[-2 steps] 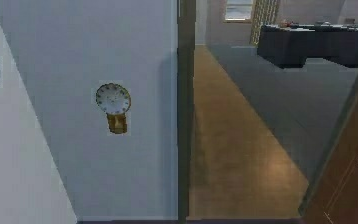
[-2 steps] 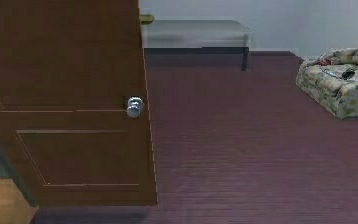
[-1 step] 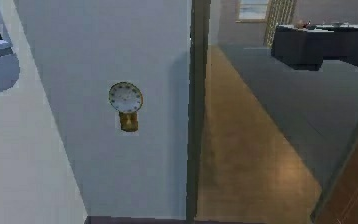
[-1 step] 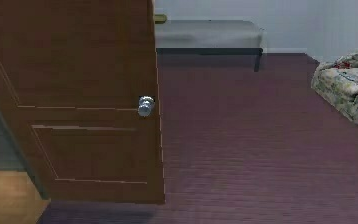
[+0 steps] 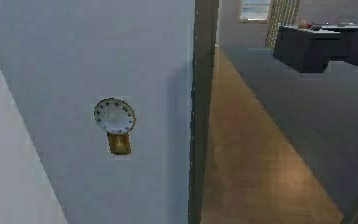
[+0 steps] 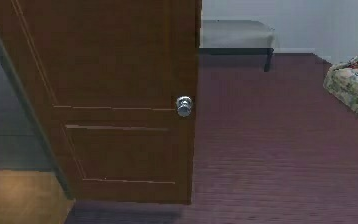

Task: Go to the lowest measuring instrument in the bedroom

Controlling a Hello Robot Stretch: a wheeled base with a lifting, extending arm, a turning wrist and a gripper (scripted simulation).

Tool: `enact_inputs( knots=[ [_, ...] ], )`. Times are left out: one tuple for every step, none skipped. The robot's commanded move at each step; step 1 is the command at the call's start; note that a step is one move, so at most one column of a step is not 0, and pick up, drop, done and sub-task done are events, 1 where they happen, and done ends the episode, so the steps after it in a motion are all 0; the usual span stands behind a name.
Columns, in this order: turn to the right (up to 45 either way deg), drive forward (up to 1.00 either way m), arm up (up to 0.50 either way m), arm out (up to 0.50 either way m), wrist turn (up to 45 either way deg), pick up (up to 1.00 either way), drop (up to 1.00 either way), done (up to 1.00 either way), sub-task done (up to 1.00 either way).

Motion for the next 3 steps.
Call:
enact_inputs(
  knots=[
    [45.0, 0.0, 0.0, 0.0, 0.0, 0.0, 0.0, 0.0, 0.0],
    [45.0, 0.0, 0.0, 0.0, 0.0, 0.0, 0.0, 0.0, 0.0],
    [45.0, 0.0, 0.0, 0.0, 0.0, 0.0, 0.0, 0.0, 0.0]
  ],
)
